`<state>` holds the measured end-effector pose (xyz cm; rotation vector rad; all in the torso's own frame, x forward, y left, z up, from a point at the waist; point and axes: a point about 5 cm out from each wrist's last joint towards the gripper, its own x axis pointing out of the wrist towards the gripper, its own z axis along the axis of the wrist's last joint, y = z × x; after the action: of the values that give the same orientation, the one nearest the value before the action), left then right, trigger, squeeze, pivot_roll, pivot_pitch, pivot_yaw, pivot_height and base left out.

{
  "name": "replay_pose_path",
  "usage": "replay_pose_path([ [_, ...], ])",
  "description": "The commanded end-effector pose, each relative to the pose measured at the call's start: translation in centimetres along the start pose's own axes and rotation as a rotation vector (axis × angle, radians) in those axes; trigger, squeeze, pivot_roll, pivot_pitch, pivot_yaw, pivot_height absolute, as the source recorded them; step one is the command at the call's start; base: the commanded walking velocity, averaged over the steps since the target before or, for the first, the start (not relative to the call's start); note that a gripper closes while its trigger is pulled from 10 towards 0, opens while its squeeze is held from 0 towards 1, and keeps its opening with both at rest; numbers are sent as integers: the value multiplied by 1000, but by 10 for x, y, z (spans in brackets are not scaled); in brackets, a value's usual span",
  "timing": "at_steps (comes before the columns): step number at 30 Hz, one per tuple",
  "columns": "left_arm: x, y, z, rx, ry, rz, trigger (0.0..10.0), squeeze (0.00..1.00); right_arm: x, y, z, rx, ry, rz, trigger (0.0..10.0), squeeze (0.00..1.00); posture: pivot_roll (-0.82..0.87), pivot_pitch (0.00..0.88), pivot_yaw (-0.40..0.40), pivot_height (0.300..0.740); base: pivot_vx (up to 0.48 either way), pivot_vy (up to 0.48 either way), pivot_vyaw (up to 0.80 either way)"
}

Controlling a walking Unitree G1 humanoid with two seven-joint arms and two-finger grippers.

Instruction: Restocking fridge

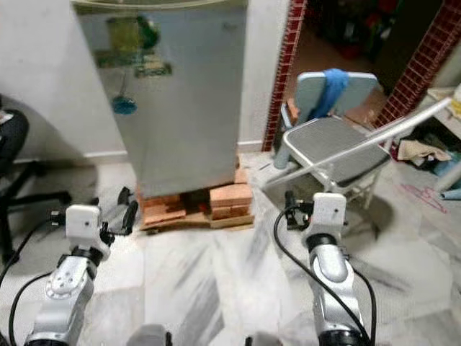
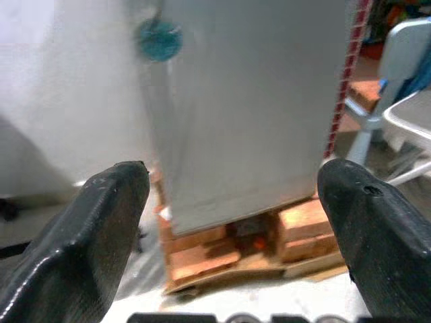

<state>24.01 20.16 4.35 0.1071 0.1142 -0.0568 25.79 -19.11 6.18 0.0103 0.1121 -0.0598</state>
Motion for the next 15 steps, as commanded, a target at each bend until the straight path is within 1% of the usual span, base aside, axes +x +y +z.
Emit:
replay_pose_path([
  [1,2,2,4,8,-14,0,10000,0,2,3,4,11,-19,15,10000,0,39,0,-26,740,0,458,0],
  [5,2,4,6,10,-16,1,10000,0,2,5,3,24,-7,21,10000,0,43,0,-19,740,0,458,0],
  [7,3,5,7,22,-22,-3,10000,0,2,5,4,22,-10,21,10000,0,42,0,-15,740,0,458,-650],
  [11,3,5,9,18,-36,-18,10000,0,2,4,5,17,-20,20,10000,0,44,0,-16,740,0,442,-742],
  [14,3,5,8,21,-26,-25,10000,0,3,4,6,14,-23,22,10000,0,44,0,-17,740,240,416,-419],
  [15,3,4,7,18,-25,-26,10000,0,3,4,6,13,-24,23,10000,0,44,0,-17,740,244,412,0],
])
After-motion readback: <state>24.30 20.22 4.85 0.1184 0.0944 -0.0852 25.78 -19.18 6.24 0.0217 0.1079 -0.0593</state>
